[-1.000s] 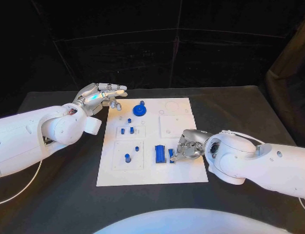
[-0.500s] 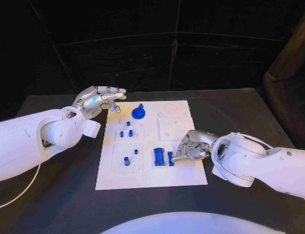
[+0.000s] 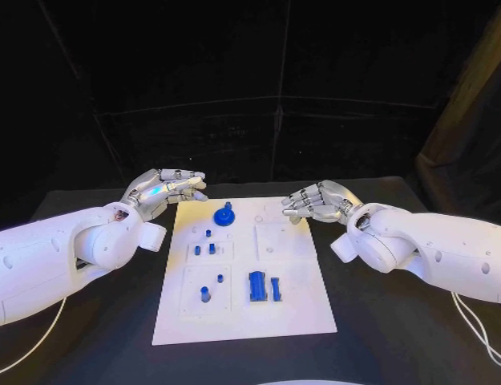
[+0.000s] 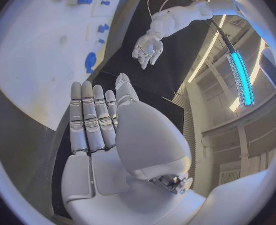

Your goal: Assemble the parts on the task board

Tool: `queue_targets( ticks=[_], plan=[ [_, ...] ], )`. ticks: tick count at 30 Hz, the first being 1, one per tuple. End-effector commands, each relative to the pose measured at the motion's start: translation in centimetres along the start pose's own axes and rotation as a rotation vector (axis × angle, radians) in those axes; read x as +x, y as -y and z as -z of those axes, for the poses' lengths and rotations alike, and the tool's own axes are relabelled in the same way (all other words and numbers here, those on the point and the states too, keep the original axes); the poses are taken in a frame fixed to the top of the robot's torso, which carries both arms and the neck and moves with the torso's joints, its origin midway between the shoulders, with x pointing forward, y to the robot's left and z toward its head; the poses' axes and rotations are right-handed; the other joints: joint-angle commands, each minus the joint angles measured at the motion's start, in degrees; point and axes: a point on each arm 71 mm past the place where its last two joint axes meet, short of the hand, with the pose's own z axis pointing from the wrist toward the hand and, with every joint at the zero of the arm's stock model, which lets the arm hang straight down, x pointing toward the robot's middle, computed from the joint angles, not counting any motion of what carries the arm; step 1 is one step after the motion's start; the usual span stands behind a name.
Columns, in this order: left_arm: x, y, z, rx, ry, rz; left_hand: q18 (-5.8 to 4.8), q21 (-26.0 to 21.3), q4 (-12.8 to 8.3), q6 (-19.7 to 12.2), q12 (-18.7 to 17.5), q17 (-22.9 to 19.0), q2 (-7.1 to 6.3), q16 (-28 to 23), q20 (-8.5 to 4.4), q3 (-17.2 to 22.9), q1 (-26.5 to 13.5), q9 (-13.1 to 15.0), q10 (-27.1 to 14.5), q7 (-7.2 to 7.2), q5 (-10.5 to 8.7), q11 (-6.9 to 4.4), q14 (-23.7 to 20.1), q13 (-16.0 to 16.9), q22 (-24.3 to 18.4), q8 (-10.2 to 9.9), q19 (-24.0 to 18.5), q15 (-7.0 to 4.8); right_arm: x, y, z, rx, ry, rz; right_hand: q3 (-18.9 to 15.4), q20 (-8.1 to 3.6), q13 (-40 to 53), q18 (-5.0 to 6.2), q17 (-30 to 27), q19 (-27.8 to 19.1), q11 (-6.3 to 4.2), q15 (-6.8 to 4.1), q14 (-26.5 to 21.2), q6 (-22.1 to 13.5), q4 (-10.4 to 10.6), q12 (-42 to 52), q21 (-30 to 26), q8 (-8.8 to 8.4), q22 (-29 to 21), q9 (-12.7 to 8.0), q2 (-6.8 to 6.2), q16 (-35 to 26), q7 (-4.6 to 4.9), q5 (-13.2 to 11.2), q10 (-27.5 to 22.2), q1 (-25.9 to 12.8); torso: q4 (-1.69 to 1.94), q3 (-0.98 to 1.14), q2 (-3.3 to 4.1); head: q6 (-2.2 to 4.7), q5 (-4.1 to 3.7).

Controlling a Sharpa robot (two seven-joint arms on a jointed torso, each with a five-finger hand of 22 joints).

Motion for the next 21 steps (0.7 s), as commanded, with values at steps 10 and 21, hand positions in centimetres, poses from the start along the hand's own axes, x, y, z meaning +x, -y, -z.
queue_targets(
  ticks=[10,21],
  plan=[
    [-1.8,-0.9,-1.4,0.085,0.21,0.046,1.02,-8.82,0.03,-0.65,-8.09,-7.48,0.79,-15.18,4.33,-3.7,0.73,-0.05,-1.84,-0.56,-0.24,2.34,-2.48,-0.02,-8.69,-3.31,-7.29,3.27,-1.3,0.1,-4.6,-0.148,0.086,-0.259,0.21,1.53,-15.4,1.28,-13.09,8.94,0.16,-0.55,11.66,1.02,-6.02,-4.05,-13.49,-0.16,-12.34,-7.45,2.72,-9.41,0.4,-0.38,3.64,-4.85,-0.75,0.02,-3.23,3.54,1.08],
    [-1.3,-1.9,-1.7,0.051,0.191,0.036,-2.89,-10.54,2.82,-18.77,-10.83,-10.53,4.61,-20.21,-0.98,-10.13,-22.86,-3.81,-20.64,-3.78,-3.15,-0.94,-19.39,-3.61,-14.77,-8.38,-21.15,0.39,-1.0,0.6,-5.6,-0.119,0.114,-0.222,3.87,-1.73,-20.0,-2.12,-20.54,-9.07,-2.28,-1.6,-12.88,-16.81,-6.24,-7.78,-21.71,-3.76,-21.38,-13.65,1.0,-15.14,-3.05,-2.7,-17.27,-33.5,-0.59,0.27,-3.23,4.32,1.51]
  ],
)
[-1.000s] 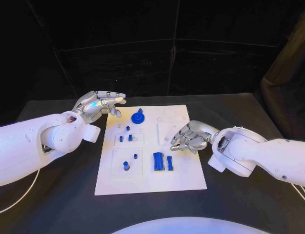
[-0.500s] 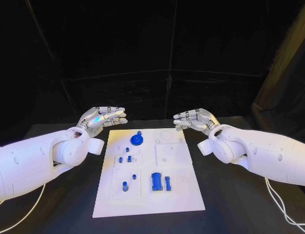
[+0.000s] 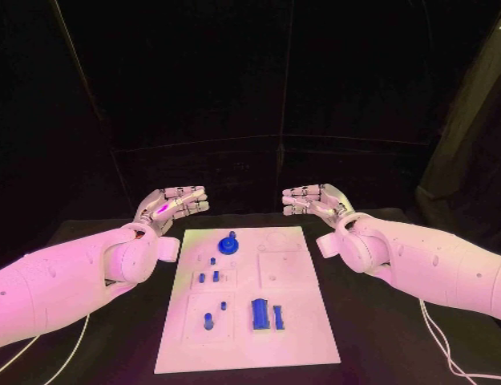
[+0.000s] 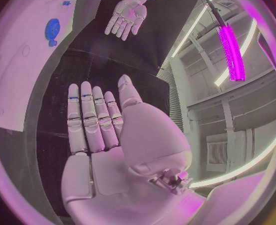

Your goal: Assemble the parts on the task board

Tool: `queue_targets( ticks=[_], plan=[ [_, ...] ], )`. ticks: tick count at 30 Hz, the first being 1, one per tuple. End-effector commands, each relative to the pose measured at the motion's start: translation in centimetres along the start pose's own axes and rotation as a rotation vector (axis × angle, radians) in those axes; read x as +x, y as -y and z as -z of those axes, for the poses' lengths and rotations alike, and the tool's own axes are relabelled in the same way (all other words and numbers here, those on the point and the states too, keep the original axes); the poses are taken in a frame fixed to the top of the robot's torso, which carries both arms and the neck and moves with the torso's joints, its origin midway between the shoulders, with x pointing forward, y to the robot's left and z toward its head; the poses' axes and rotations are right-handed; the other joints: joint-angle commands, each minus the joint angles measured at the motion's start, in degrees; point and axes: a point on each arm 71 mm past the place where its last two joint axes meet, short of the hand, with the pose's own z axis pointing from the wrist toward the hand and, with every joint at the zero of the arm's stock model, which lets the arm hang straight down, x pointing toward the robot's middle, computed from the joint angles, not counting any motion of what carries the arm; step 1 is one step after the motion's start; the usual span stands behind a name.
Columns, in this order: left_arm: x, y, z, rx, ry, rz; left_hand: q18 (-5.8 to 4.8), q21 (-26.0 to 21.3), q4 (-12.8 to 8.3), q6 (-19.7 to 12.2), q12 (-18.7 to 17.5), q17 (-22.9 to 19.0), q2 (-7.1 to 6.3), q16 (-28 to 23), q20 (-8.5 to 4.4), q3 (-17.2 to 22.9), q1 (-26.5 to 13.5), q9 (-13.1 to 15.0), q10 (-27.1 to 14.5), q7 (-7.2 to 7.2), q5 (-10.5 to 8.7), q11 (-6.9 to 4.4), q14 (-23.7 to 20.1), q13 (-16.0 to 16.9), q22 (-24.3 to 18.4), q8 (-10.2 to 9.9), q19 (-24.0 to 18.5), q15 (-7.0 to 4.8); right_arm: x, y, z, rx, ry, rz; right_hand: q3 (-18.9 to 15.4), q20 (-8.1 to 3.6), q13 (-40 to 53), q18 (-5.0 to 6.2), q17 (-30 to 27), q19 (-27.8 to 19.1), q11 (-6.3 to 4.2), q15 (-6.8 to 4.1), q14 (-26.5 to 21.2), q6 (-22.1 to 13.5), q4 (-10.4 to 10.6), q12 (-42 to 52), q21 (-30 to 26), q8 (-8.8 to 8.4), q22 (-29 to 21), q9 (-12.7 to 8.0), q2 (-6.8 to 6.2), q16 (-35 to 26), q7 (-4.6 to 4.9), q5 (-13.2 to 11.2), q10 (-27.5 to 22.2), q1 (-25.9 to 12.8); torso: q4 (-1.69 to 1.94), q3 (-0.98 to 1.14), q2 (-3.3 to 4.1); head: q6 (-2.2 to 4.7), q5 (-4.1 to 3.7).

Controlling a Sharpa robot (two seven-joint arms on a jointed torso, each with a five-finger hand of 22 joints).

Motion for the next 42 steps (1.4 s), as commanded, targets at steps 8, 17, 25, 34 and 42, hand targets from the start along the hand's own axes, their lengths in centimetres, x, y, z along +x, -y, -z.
queue_targets(
  ticks=[8,17,25,34,42],
  plan=[
    [1.1,-0.3,1.1,0.002,0.041,-0.023,-3.8,-5.6,2.21,-25.05,-6.19,-6.58,2.54,-5.05,-7.09,-8.11,-32.68,-3.04,-26.14,-4.36,-2.4,-4.64,-24.48,-2.91,-7.05,-3.78,-19.85,-3.99,1.1,-0.6,1.1,-0.009,0.063,-0.031,5.23,-6.11,-2.85,-4.66,-3.14,-23.64,-3.84,-6.39,-29.98,-24.76,1.77,-2.96,-4.17,-2.91,-6.53,-3.5,-5.91,-2.85,-5.02,-6.72,-28.38,-36.94,-0.01,1.17,-0.4,0.3,2.79],
    [3.6,-0.5,4.0,0.018,0.151,-0.084,-5.03,-5.6,2.21,-33.36,-6.19,-6.58,2.54,-10.58,-9.45,-10.8,-43.48,-3.04,-34.8,-9.07,-2.4,-9.61,-32.57,-2.91,-9.38,-3.78,-26.45,-8.29,3.7,-1.9,4.0,0.002,0.197,-0.094,6.78,-8.14,-2.85,-5.94,-3.14,-31.43,-8.07,-6.39,-39.9,-32.95,1.77,-2.96,-8.73,-2.91,-8.68,-3.5,-5.91,-2.85,-10.57,-6.72,-37.73,-49.14,-0.01,1.61,-0.54,0.45,3.85],
    [5.1,0.1,6.1,0.041,0.222,-0.123,-9.67,-5.6,2.21,-38.77,-6.19,-6.58,2.54,-10.58,-14.81,-12.51,-50.5,-3.04,-40.45,-9.07,-2.4,-9.61,-37.85,-2.91,-14.68,-3.78,-30.71,-8.29,5.0,-2.6,5.8,0.024,0.26,-0.116,10.94,-12.81,-2.85,-10.26,-3.14,-36.66,-8.07,-6.39,-46.64,-38.5,1.77,-2.96,-8.73,-2.91,-13.68,-3.5,-5.91,-2.85,-10.57,-6.72,-44.12,-57.47,-0.01,1.61,-0.54,0.45,3.85],
    [5.3,0.2,6.5,0.046,0.236,-0.13,-9.67,-5.6,2.21,-42.96,-6.19,-6.58,2.54,-10.58,-14.81,-16.87,-55.92,-3.04,-44.82,-9.07,-2.4,-9.61,-41.91,-2.91,-14.68,-3.78,-33.94,-8.29,5.1,-2.7,5.9,0.026,0.265,-0.118,10.94,-12.81,-2.85,-10.26,-3.14,-40.62,-8.07,-6.39,-51.6,-42.6,1.77,-2.96,-8.73,-2.91,-13.68,-3.5,-5.91,-2.85,-10.57,-6.72,-48.83,-63.58,-0.01,1.61,-0.54,0.45,3.85],
    [5.3,0.2,6.5,0.046,0.236,-0.13,-9.67,-5.6,2.21,-45.62,-6.19,-6.58,2.54,-10.58,-14.81,-16.87,-59.4,-3.04,-47.61,-9.07,-2.4,-9.61,-44.52,-2.91,-14.68,-3.78,-36.09,-8.29,5.1,-2.7,5.9,0.026,0.265,-0.118,10.94,-12.81,-2.85,-10.26,-3.14,-43.23,-8.07,-6.39,-54.92,-45.35,1.77,-2.96,-8.73,-2.91,-13.68,-3.5,-5.91,-2.85,-10.57,-6.72,-51.95,-67.63,-0.01,1.61,-0.54,0.45,3.85]
  ],
)
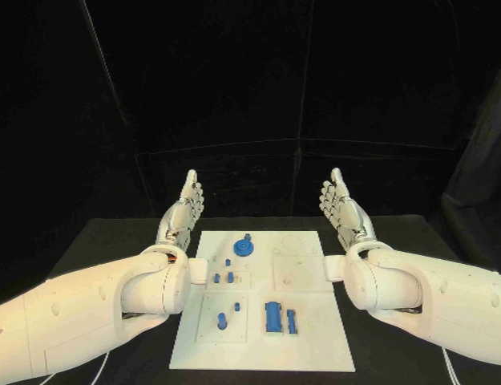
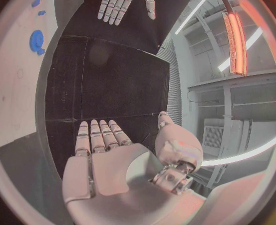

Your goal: Assemble the parts on the task board

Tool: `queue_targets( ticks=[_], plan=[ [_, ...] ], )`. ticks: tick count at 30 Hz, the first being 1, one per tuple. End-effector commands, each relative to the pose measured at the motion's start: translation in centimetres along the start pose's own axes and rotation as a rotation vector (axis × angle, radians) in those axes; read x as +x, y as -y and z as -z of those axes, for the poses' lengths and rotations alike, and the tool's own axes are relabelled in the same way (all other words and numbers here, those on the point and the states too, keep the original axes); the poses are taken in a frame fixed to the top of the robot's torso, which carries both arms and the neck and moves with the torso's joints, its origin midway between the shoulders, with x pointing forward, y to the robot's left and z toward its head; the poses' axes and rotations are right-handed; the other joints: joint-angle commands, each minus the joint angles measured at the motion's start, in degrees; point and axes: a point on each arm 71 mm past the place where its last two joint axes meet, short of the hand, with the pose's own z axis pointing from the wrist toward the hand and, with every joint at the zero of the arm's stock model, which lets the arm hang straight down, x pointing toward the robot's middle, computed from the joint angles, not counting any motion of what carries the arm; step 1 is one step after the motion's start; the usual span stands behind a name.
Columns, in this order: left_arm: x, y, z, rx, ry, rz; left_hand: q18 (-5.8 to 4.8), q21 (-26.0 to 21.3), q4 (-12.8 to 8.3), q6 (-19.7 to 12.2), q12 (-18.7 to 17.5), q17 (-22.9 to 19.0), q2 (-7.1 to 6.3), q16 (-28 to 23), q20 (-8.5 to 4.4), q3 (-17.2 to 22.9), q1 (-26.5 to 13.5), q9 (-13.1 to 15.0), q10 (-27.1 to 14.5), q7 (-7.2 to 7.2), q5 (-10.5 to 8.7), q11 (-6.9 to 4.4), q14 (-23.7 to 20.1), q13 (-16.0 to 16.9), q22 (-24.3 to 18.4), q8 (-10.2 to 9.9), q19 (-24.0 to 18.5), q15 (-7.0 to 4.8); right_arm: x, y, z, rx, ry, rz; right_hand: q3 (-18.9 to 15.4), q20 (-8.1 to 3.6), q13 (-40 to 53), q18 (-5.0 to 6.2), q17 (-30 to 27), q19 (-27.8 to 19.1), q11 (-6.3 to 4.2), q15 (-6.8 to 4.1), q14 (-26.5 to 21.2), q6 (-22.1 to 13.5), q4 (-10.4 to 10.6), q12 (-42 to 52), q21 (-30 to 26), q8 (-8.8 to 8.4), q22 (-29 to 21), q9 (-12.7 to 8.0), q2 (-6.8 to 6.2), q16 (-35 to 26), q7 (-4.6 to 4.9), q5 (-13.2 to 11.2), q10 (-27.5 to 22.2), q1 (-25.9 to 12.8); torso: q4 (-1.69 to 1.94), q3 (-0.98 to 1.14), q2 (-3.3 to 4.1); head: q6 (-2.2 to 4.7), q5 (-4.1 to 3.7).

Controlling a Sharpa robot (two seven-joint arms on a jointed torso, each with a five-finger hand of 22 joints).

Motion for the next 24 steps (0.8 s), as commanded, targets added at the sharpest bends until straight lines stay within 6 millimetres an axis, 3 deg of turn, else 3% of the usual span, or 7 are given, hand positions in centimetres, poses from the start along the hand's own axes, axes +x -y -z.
queue_targets(
  ticks=[1,8,9,10,11,14,24],
  plan=[
    [-0.02,0.38,-0.01,0.036,0.01,-0.02,-1.23,-0.22,0.01,-2.98,-0.38,-0.1,-0.01,-0.37,-0.31,-0.92,-3.83,-0.07,-3.12,-0.02,-0.21,-0.03,-2.85,-0.08,-0.32,-0.22,-2.3,-0.01,-0.05,-0.24,-0.01,-0.016,0.016,0.003,0.39,-0.11,-0.09,-1.27,-0.08,-2.88,0.0,-0.06,-3.63,-3.03,-0.05,-0.19,-0.43,-0.22,-0.24,-0.08,-0.03,-0.25,-0.07,-0.32,-3.45,-4.49,-0.01,0.0,0.0,-0.01,-0.01],
    [-0.02,0.38,-0.01,0.036,0.01,-0.02,-1.23,-0.22,0.01,-4.5,-0.38,-0.1,-0.01,-0.37,-0.31,-0.92,-5.78,-0.07,-4.63,-0.02,-0.21,-0.03,-4.32,-0.08,-0.32,-0.22,-7.42,-0.01,-0.05,-0.24,-0.01,-0.016,0.016,0.003,0.39,-0.11,-0.09,-1.27,-0.08,-4.33,0.0,-0.06,-5.47,-4.43,-0.05,-0.19,-0.43,-0.22,-0.24,-0.08,-0.03,-0.25,-0.07,-0.32,-5.19,-6.78,-0.01,0.0,0.0,-0.01,-0.01],
    [-0.02,0.38,-0.01,0.036,0.01,-0.02,-1.23,-0.22,0.01,-9.26,-0.38,-0.1,-0.01,-0.37,-0.31,-0.92,-6.82,-0.07,-5.52,-0.02,-0.21,-0.03,-8.99,-0.08,-0.32,-0.22,-7.42,-0.01,-0.05,-0.24,-0.01,-0.016,0.016,0.003,0.39,-0.11,-0.09,-1.27,-0.08,-4.35,0.0,-0.06,-5.74,-4.69,-0.05,-0.19,-0.43,-0.22,-0.24,-0.08,-0.03,-0.25,-0.07,-0.32,-5.4,-7.06,-0.01,0.0,0.0,-0.01,-0.01],
    [-0.02,0.38,-0.01,0.036,0.01,-0.02,-1.23,-0.22,0.01,-9.26,-0.38,-0.1,-0.01,-0.37,-0.31,-0.92,-7.71,-0.07,-9.68,-0.02,-0.21,-0.03,-8.99,-0.08,-0.32,-0.22,-7.42,-0.01,-0.05,-0.24,-0.01,-0.016,0.016,0.003,0.39,-0.11,-0.09,-1.27,-0.08,-4.67,0.0,-0.06,-5.85,-4.8,-0.05,-0.19,-0.43,-0.22,-0.24,-0.08,-0.03,-0.25,-0.07,-0.32,-5.48,-7.24,-0.01,0.0,0.0,-0.01,-0.01],
    [-0.02,0.38,-0.01,0.036,0.01,-0.02,-1.23,-0.22,0.01,-9.26,-0.38,-0.1,-0.01,-0.37,-0.31,-0.92,-12.04,-0.07,-9.68,-0.02,-0.21,-0.03,-8.99,-0.08,-0.32,-0.22,-7.42,-0.01,-0.05,-0.24,-0.01,-0.016,0.016,0.003,0.39,-0.11,-0.09,-1.27,-0.08,-4.84,0.0,-0.06,-6.21,-5.02,-0.05,-0.19,-0.43,-0.22,-0.24,-0.08,-0.03,-0.25,-0.07,-0.32,-5.87,-7.66,-0.01,0.0,0.0,-0.01,-0.01],
    [-0.02,0.38,-0.01,0.036,0.01,-0.02,-1.23,-0.22,0.01,-9.26,-0.38,-0.1,-0.01,-0.37,-0.31,-0.92,-12.04,-0.07,-9.68,-0.02,-0.21,-0.03,-8.99,-0.08,-0.32,-0.22,-7.42,-0.01,-0.05,-0.24,-0.01,-0.016,0.016,0.003,0.39,-0.11,-0.09,-1.27,-0.08,-8.99,0.0,-0.06,-11.29,-9.34,-0.05,-0.19,-0.43,-0.22,-0.24,-0.08,-0.03,-0.25,-0.07,-0.32,-10.7,-13.99,-0.01,0.0,0.0,-0.01,-0.01],
    [-0.02,0.38,-0.01,0.036,0.01,-0.02,-1.23,-0.22,0.01,-9.26,-0.38,-0.1,-0.01,-0.37,-0.31,-0.92,-12.04,-0.07,-9.68,-0.02,-0.21,-0.03,-8.99,-0.08,-0.32,-0.22,-7.42,-0.01,-0.05,-0.24,-0.01,-0.016,0.016,0.003,0.39,-0.11,-0.09,-1.27,-0.08,-8.99,0.0,-0.06,-11.29,-9.34,-0.05,-0.19,-0.43,-0.22,-0.24,-0.08,-0.03,-0.25,-0.07,-0.32,-10.7,-13.99,-0.01,0.0,0.0,-0.01,-0.01]
  ],
)
